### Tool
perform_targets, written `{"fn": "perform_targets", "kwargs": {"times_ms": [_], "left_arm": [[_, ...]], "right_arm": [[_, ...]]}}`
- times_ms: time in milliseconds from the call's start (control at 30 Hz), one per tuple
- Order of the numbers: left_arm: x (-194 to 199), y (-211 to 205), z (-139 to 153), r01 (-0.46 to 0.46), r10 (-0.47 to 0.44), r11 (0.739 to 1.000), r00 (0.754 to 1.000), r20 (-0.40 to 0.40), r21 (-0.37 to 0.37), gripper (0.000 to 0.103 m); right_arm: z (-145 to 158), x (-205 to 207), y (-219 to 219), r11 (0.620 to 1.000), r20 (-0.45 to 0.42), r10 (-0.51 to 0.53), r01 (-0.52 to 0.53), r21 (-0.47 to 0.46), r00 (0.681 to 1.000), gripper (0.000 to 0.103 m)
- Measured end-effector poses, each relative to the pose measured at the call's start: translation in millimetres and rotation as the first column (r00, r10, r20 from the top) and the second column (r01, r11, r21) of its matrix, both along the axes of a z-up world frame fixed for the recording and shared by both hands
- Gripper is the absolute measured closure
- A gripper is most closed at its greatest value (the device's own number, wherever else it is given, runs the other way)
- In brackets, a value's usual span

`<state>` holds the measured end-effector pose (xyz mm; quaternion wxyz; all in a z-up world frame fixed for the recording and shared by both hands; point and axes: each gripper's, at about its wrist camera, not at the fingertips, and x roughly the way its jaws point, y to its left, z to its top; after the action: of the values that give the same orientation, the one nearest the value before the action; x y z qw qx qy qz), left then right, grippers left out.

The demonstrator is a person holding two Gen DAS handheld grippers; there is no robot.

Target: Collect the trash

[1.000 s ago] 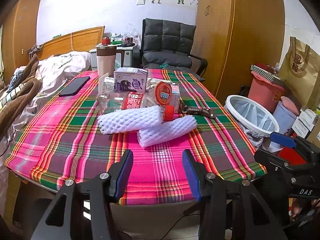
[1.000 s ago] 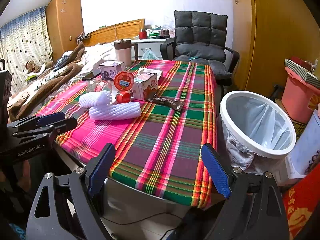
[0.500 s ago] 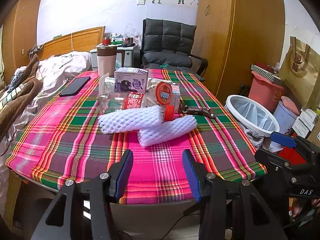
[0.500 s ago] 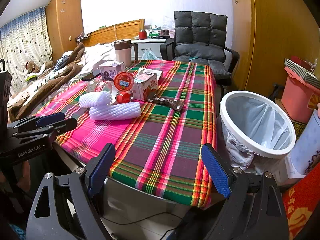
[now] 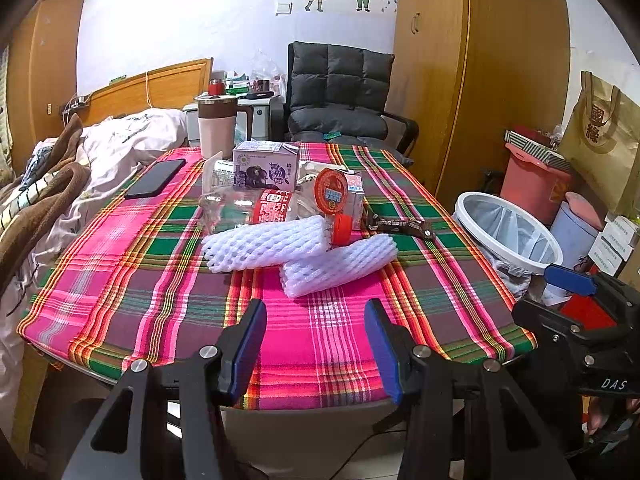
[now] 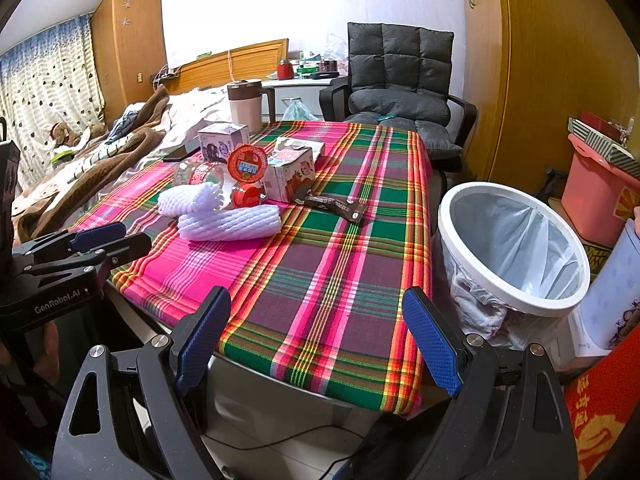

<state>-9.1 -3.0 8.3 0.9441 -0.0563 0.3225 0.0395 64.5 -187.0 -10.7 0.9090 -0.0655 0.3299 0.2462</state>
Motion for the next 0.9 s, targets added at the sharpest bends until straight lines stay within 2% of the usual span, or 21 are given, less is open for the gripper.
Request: {"fn": "perform_targets", "kwargs": {"times_ms": [667,900], "left_arm": [[7.6,2.2,-6.6,0.026,-0.026,1.0,0.999,-0.025,-0.017,0.052],[23.1,19.4,-5.8,-0.029,0.028,1.0,0.999,-0.017,-0.008,0.052]], "right_arm": [[0.3,4.7,3.3,1.0,0.003,0.018,-0.018,0.002,1.0,0.015],[-0.9,20.2,10.6,0.999,-0.003,0.03,-0.03,-0.015,1.0,0.015]]}}
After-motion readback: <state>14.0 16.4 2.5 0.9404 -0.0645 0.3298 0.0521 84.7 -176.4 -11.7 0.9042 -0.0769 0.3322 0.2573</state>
